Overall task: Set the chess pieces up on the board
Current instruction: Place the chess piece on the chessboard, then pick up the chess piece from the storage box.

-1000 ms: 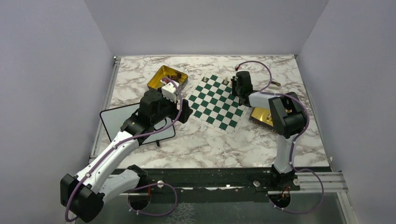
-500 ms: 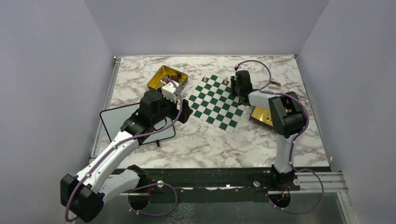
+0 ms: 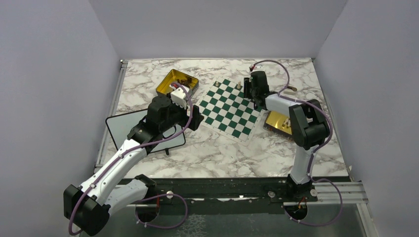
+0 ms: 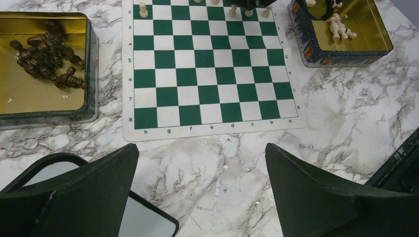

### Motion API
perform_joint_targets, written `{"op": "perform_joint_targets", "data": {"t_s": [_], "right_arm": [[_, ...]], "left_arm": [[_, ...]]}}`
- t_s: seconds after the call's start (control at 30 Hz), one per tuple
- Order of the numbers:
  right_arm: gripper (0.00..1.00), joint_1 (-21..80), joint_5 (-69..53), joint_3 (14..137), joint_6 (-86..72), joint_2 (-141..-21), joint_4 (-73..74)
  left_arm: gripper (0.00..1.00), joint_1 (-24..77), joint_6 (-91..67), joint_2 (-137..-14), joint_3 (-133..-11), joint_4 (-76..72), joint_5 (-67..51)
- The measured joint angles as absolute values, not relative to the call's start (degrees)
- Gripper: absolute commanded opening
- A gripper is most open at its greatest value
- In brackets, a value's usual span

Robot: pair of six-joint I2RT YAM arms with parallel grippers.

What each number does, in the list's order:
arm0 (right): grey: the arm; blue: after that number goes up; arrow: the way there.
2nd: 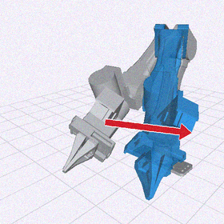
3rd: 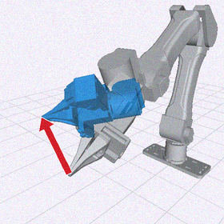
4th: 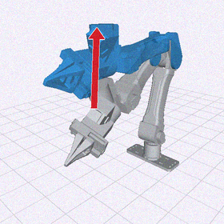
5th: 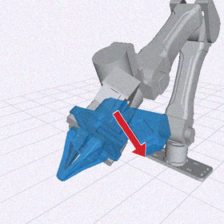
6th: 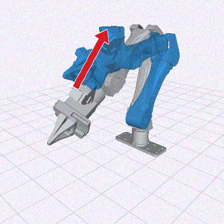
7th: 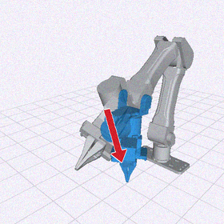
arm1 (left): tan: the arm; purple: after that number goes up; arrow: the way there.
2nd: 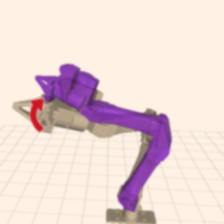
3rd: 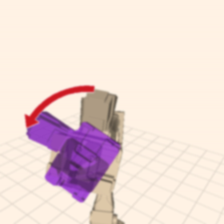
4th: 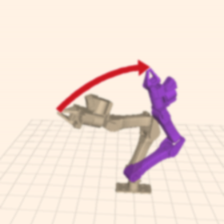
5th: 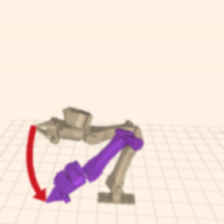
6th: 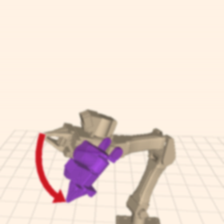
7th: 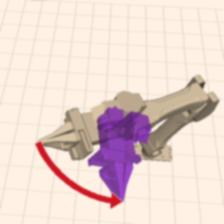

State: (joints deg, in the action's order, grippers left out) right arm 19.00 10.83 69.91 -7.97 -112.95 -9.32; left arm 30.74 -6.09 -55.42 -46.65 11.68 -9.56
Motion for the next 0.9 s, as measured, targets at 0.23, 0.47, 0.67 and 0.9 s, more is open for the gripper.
{"op": "perform_joint_targets", "data": {"t_s": [0.23,0.47,0.67,0.9], "right_arm": [[0.47,19.00,10.66,70.00,-9.21,-105.86,-6.37],[0.47,19.00,10.94,67.70,-11.09,-95.88,-3.68],[0.48,19.00,10.66,60.40,-13.32,-85.84,-2.85],[0.48,19.00,10.87,54.22,-15.68,-76.97,0.32]], "left_arm": [[0.99,30.74,-6.17,-55.40,-46.63,11.68,-8.03],[0.99,30.74,-7.68,-55.42,-47.09,12.01,-4.64],[0.99,30.74,-8.99,-57.67,-51.24,13.10,-4.89],[0.99,30.74,-10.81,-62.94,-55.96,13.08,-7.40]]}}
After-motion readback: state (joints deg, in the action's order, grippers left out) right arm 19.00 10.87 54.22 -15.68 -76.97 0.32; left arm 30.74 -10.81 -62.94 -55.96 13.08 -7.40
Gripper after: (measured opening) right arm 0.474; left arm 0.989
